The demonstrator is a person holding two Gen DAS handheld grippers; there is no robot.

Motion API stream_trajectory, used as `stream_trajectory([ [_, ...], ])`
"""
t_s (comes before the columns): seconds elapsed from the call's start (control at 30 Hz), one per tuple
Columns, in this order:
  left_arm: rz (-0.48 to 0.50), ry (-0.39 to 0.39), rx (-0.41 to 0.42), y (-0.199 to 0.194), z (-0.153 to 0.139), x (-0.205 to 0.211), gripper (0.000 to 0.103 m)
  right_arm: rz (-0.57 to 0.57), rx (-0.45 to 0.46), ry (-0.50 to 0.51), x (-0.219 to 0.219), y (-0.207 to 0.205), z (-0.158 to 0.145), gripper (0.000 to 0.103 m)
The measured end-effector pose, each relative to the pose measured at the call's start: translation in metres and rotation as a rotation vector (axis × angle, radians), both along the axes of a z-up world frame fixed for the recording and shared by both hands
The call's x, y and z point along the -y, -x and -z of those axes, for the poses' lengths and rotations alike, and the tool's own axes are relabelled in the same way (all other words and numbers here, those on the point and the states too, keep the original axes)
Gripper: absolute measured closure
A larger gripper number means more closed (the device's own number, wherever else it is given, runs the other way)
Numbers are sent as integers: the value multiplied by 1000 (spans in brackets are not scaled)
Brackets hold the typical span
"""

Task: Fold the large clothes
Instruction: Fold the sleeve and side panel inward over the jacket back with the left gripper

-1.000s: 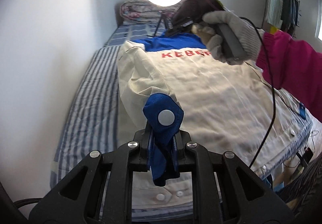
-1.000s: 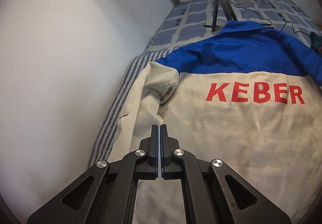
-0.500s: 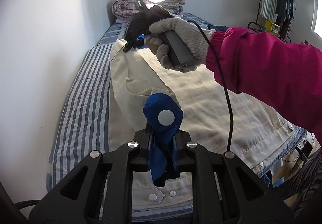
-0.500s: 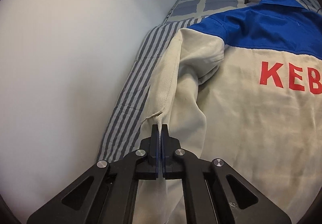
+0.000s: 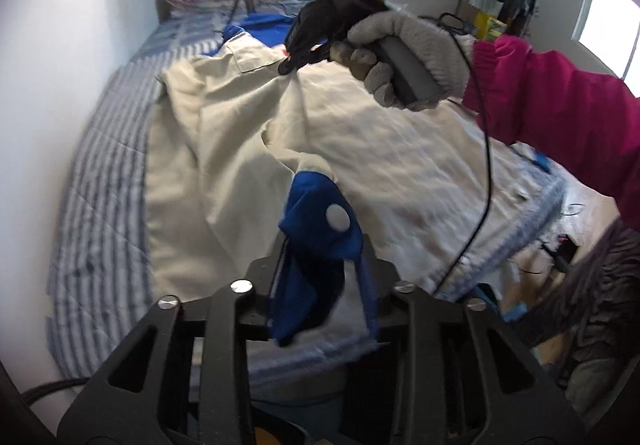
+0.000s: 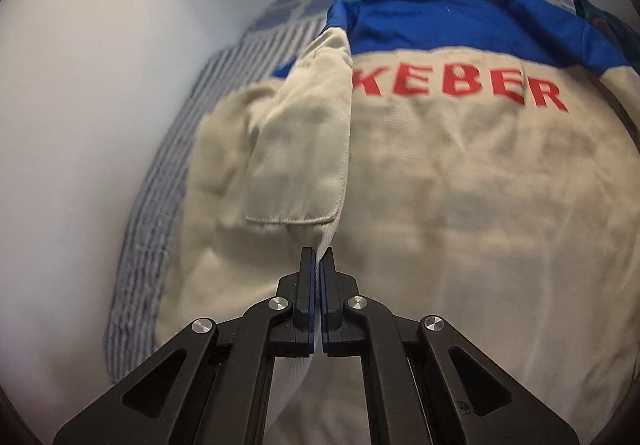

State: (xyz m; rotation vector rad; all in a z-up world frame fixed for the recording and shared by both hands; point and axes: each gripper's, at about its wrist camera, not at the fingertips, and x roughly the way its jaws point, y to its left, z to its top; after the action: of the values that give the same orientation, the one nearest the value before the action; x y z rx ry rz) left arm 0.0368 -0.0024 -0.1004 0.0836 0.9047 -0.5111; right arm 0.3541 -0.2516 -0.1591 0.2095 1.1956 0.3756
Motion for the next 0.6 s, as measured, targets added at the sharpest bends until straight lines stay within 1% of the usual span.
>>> stream_trajectory([
  [0.03,3,24,-20,5,1,-2,65,-20,-17,57,-1,5,8,101],
  [0.07,2,45,-38,9,0,-6,60,-49,-29,137,-3,10,18,100],
  [0.1,-3,61,-47,12,-1,-7,54,-65,-34,189,-3,14,24,100],
  [0.13,-21,96,-59,16,-3,-15,51,-80,-38,233,-2,18,29,100],
  [0.17,-33,118,-59,19,-6,-19,46,-89,-39,247,0,22,30,100],
  [0.2,-65,139,-58,20,-6,-29,45,-85,-33,256,2,25,28,100],
  [0.27,-135,164,-74,18,-3,-46,45,-74,19,250,8,31,13,100],
  [0.33,-212,213,-132,8,9,-63,45,-87,61,210,8,30,-2,100],
  [0.37,-235,235,-158,4,15,-67,45,-107,86,185,4,30,-12,100],
  [0.43,-257,250,-205,-3,26,-71,45,-149,120,171,-10,28,-25,99],
  [0.5,-273,283,-253,-7,38,-74,45,-195,153,160,-32,27,-35,91],
  [0.57,-285,312,-298,-10,48,-74,45,-228,183,144,-50,23,-39,76],
  [0.6,-287,322,-323,-12,55,-72,45,-247,192,133,-61,22,-42,73],
])
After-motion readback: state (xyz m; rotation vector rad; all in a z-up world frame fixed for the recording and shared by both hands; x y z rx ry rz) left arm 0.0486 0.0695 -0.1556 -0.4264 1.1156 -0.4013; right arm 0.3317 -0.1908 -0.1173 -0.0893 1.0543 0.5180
